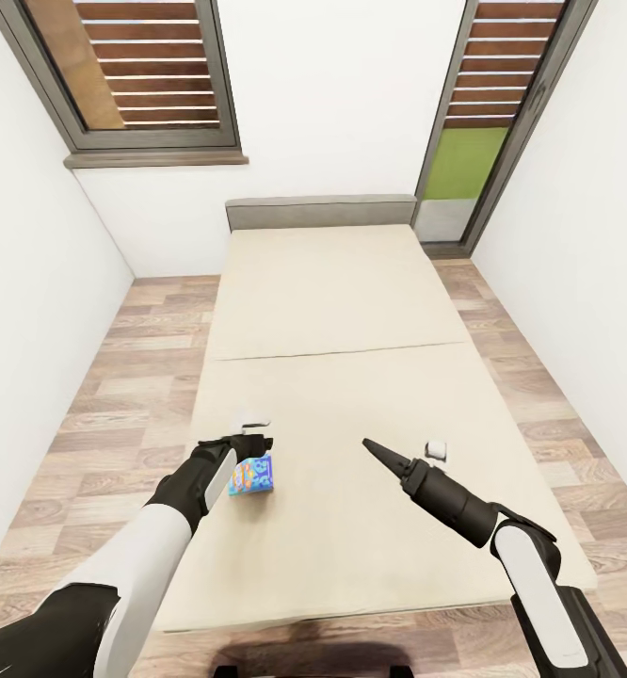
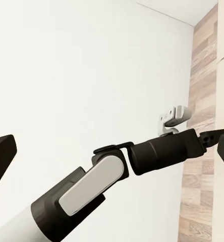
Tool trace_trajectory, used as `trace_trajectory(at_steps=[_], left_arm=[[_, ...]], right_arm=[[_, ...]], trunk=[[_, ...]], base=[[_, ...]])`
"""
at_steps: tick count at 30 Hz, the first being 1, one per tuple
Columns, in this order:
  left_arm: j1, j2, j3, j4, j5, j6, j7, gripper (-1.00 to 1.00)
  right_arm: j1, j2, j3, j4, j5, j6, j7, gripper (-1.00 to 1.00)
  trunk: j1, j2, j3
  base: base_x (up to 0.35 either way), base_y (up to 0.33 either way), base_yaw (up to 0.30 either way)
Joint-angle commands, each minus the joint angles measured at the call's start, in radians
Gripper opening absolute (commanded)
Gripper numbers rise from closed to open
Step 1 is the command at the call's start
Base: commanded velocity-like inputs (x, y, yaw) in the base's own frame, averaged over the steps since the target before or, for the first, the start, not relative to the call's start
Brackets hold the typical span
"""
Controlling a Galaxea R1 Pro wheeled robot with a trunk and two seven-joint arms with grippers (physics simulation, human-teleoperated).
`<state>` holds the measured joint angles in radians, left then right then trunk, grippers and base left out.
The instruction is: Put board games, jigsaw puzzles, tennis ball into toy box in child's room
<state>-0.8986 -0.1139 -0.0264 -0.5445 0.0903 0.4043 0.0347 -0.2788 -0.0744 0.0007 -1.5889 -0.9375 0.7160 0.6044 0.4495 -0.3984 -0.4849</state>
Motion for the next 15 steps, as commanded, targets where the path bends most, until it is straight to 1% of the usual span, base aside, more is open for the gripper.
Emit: trace_trajectory(at_steps=[1,6,15], left_arm=[[0.0,0.001,-0.003,-0.002,0.009,0.005,0.004,1.0],[0.0,0.002,-0.002,-0.002,0.009,0.003,0.004,1.0],[-0.001,0.004,0.011,-0.006,0.01,-0.009,0.008,1.0]], right_arm=[[-0.001,0.0,0.0,0.0,-0.006,0.005,-0.001,1.0],[0.0,0.001,-0.001,0.0,-0.006,0.005,-0.001,1.0],[0.0,-0.001,-0.007,0.004,-0.006,0.005,0.001,1.0]], trunk=[[0.001,-0.002,-0.001],[0.001,-0.002,-0.002],[0.001,-0.002,-0.005]], base=[[0.0,0.0,0.0],[0.0,0.0,0.0],[0.0,0.0,0.0]])
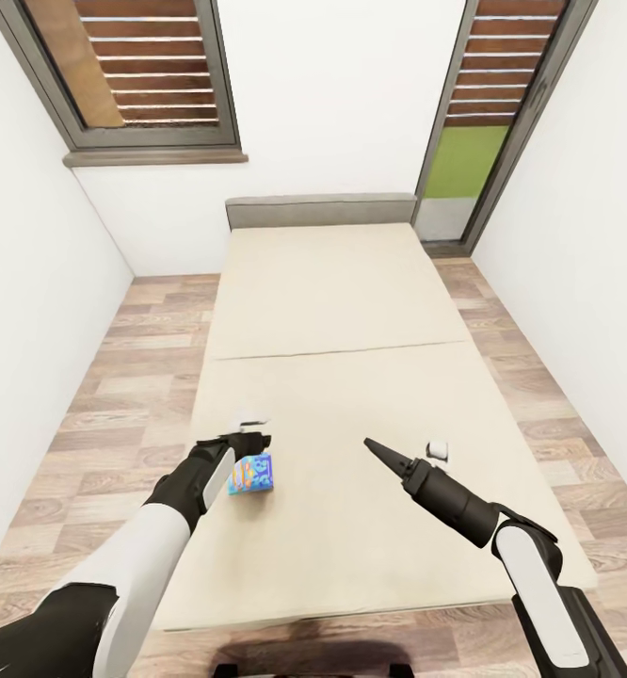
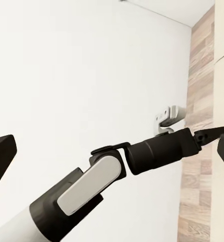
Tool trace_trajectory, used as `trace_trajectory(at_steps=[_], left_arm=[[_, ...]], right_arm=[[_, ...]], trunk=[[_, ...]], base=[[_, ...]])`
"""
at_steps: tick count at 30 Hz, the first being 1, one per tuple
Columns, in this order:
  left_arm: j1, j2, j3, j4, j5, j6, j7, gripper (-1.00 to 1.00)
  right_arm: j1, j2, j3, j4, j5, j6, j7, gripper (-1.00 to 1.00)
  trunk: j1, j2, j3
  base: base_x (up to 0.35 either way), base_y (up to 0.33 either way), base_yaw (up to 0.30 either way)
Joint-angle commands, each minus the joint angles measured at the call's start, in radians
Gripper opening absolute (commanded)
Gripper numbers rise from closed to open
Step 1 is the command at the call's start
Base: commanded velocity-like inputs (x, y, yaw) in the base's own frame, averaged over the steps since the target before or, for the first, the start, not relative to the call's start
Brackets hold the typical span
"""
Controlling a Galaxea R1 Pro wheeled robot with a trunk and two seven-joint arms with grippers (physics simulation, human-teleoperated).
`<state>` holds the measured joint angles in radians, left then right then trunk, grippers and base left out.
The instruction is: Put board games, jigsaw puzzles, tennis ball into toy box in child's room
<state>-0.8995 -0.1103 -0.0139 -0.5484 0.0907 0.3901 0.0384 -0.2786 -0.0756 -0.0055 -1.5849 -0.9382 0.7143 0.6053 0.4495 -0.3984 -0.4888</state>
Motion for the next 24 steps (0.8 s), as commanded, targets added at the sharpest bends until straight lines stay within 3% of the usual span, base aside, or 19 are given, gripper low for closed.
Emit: trace_trajectory(at_steps=[1,7,15,24], left_arm=[[-0.001,0.0,-0.001,-0.006,0.009,0.007,0.005,1.0],[-0.027,-0.001,0.0,-0.054,0.009,0.029,0.011,1.0],[-0.118,0.001,-0.001,-0.076,0.009,0.077,0.019,1.0],[-0.145,0.002,-0.001,-0.078,0.009,0.081,0.02,1.0]], right_arm=[[-0.001,0.0,-0.002,0.0,-0.005,0.006,0.0,1.0],[-0.001,0.002,-0.005,0.003,-0.002,0.005,-0.007,1.0],[-0.001,0.001,-0.008,0.011,-0.001,0.005,-0.011,1.0],[-0.001,0.001,-0.008,0.014,0.0,0.006,-0.013,1.0]], trunk=[[0.0,-0.002,-0.002],[0.0,-0.002,-0.008],[0.0,-0.002,-0.019],[0.0,-0.002,-0.034]], base=[[0.0,0.0,0.0],[0.0,0.0,0.0],[0.0,0.0,0.0],[0.0,0.0,0.0]])
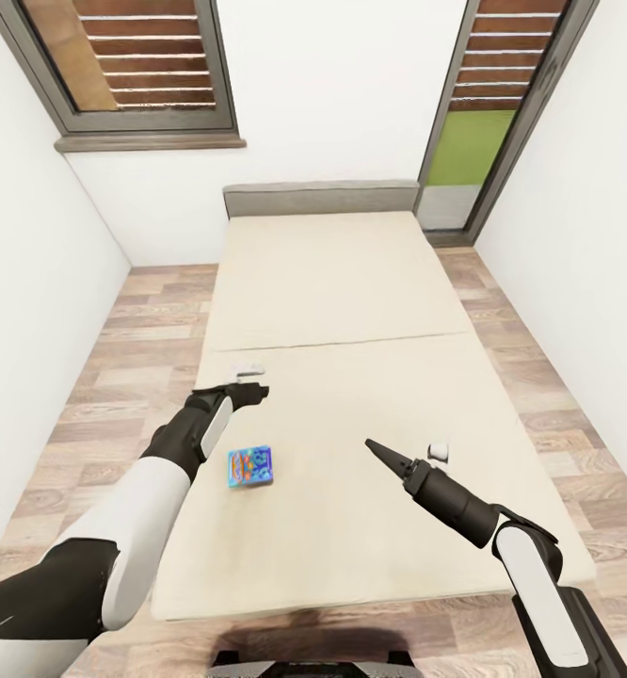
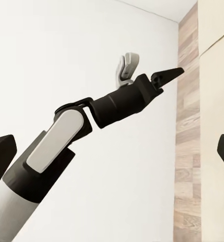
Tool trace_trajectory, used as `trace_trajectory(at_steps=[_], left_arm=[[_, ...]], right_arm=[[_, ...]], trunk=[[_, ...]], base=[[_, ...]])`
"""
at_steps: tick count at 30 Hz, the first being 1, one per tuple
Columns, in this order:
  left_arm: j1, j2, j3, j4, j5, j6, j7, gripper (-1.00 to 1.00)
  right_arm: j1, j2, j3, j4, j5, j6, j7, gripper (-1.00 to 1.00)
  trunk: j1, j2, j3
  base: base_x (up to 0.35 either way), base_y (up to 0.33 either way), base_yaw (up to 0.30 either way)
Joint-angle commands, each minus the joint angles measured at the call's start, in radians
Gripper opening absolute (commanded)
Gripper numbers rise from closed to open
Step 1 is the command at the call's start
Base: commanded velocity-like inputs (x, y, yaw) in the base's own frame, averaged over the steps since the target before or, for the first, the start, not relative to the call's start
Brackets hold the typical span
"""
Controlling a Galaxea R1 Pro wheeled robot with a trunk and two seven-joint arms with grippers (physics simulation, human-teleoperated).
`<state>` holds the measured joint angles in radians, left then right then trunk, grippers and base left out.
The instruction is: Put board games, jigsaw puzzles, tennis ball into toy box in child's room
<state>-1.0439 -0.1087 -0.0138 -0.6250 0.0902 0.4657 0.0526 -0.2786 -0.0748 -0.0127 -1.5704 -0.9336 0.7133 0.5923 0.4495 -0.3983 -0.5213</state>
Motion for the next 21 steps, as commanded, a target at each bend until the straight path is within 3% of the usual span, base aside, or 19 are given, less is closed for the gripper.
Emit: trace_trajectory(at_steps=[1,13,21], left_arm=[[-0.002,0.0,-0.002,-0.001,0.01,0.004,0.006,1.0],[-0.004,0.001,-0.005,0.011,0.01,-0.006,0.006,1.0],[-0.004,0.0,-0.003,0.071,0.01,-0.051,0.006,1.0]], right_arm=[[-0.001,0.0,-0.001,0.001,-0.004,0.007,0.0,1.0],[-0.001,0.009,-0.001,0.009,-0.004,0.008,-0.002,1.0],[-0.001,0.01,-0.001,0.01,-0.004,0.008,-0.01,1.0]], trunk=[[0.0,-0.002,-0.003],[0.0,-0.002,-0.023],[0.0,-0.002,-0.036]], base=[[0.0,0.0,0.0],[0.0,0.0,0.0],[0.0,0.0,0.0]])
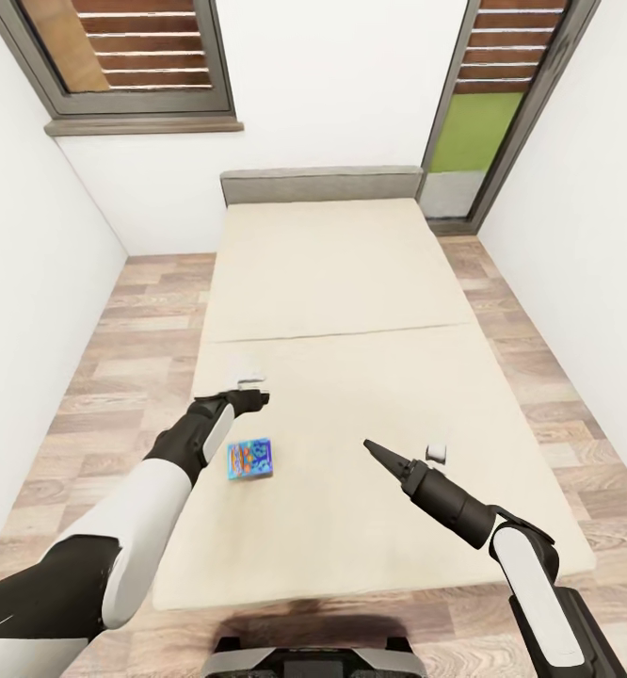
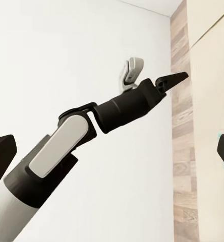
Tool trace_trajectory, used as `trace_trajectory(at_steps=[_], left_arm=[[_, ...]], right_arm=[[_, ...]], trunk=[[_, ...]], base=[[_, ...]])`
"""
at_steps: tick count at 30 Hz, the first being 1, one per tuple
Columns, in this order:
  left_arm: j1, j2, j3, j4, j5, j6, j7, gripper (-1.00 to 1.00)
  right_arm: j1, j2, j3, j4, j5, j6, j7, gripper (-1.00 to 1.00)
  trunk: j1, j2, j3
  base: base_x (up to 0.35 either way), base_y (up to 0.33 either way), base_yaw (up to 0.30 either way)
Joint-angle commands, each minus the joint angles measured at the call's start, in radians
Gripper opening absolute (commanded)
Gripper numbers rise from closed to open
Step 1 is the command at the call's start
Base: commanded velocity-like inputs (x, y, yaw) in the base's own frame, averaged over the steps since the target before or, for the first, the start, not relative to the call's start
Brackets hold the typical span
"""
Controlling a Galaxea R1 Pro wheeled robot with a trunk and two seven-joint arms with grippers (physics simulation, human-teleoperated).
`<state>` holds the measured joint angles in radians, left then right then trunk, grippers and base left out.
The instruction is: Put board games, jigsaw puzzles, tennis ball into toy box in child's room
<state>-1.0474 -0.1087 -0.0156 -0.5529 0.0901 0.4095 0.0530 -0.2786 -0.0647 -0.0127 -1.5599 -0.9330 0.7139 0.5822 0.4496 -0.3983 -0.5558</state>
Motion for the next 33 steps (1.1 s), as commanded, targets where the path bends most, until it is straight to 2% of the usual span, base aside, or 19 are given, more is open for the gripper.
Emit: trace_trajectory(at_steps=[1,27,33], left_arm=[[0.0,0.0,-0.002,0.004,0.01,0.0,0.006,1.0],[0.0,0.002,-0.006,0.024,0.01,-0.041,0.005,1.0],[0.0,0.013,-0.004,0.024,0.01,-0.046,0.005,1.0]], right_arm=[[-0.001,0.0,-0.001,0.0,-0.004,0.007,0.0,1.0],[-0.001,0.002,-0.001,0.0,-0.001,0.006,-0.017,1.0],[-0.001,0.002,-0.001,0.0,-0.001,0.006,-0.017,1.0]], trunk=[[0.0,-0.002,-0.003],[0.0,-0.002,-0.046],[0.0,-0.002,-0.056]], base=[[0.0,0.0,0.0],[0.0,0.0,0.0],[0.0,0.0,0.0]])
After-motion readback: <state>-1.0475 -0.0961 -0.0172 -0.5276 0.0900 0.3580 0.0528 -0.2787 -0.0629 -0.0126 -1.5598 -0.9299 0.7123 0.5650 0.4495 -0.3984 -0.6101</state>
